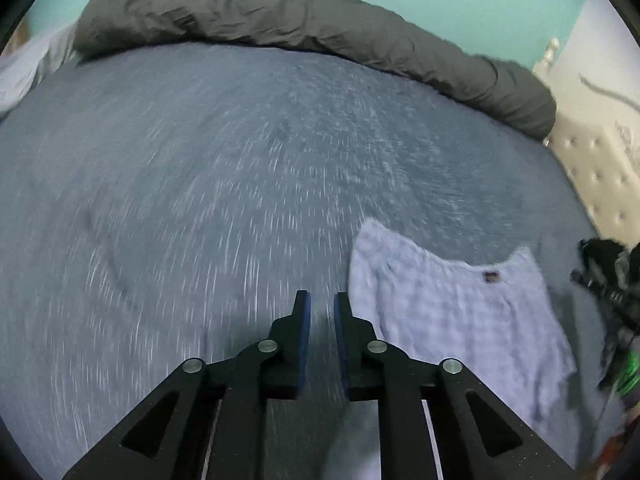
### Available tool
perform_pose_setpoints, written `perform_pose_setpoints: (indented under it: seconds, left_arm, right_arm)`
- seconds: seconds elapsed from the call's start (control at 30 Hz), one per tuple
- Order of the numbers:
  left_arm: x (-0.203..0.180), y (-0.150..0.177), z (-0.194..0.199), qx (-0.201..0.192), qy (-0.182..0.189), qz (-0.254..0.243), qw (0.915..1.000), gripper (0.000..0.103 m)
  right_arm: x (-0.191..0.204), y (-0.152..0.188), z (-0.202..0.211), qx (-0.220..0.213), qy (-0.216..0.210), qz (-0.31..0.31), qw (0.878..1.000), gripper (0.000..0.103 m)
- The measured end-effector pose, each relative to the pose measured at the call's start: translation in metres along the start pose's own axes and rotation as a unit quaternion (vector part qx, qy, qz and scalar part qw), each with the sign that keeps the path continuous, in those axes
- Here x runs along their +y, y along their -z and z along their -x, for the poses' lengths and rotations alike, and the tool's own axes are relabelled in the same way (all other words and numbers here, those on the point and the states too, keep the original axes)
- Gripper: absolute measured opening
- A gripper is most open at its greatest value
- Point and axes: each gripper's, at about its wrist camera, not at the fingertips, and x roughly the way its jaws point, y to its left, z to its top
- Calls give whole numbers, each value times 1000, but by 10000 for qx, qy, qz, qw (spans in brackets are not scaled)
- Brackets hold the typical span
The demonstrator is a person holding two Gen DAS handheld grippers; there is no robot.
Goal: Fold clothes
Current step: 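Release the waistband from both grippers, leaving the shorts flat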
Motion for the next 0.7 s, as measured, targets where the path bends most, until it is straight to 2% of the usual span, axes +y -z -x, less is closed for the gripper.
perform_pose_setpoints:
  seconds: [0.07,0.23,0.37,0.53,0.7]
  left_arm:
    - [-2,22,13,-4,102,147,9998,27]
    - [-5,76,27,148,125,453,9988,28]
    - [-5,108,33,36,68,691,9976,28]
    - [-7,119,33,-77,-171,651,9977,28]
    - [-7,118,37,-257,-229,749,9966,28]
  right_arm:
    - [-4,20,19,-101,-150,-310,9994,26]
    - [-14,74,56,-290,-553,-1080,9922,26]
    - [-18,100,65,-338,-457,-1326,9895,27]
    - [-23,120,63,-415,-359,-1502,9871,27]
    - [-27,130,52,-449,-217,-1513,9872,27]
